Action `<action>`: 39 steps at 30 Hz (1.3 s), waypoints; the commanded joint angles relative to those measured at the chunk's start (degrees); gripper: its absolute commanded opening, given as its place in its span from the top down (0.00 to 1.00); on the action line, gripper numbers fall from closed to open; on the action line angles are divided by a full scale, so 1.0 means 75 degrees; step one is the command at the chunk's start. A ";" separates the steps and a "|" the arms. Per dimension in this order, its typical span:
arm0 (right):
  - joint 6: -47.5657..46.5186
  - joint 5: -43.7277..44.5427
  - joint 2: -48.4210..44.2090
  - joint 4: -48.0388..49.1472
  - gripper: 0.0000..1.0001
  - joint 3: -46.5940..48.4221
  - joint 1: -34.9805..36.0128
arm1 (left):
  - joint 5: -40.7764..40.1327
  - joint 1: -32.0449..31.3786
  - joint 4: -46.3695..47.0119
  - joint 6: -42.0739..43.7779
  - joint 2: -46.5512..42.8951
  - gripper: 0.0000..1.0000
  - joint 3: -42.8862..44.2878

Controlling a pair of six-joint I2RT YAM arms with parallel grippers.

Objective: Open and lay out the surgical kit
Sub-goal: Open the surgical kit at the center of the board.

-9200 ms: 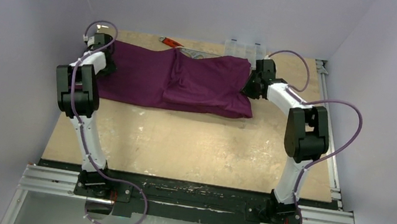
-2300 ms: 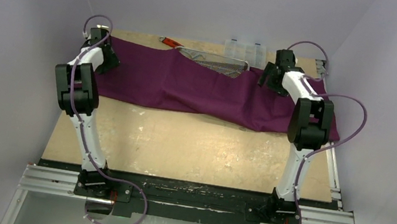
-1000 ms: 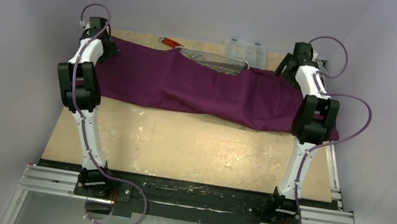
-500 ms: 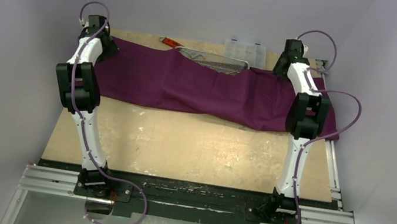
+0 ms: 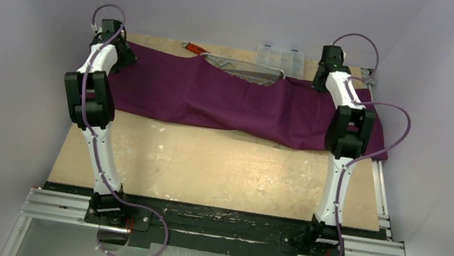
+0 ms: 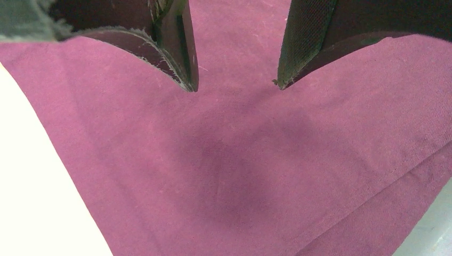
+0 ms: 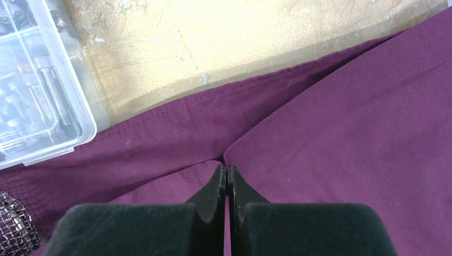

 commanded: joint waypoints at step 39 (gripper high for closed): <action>0.3924 -0.0351 -0.7220 -0.0607 0.33 -0.8209 -0.1177 | 0.0243 -0.0249 0.0514 -0.0399 -0.1058 0.45 -0.0951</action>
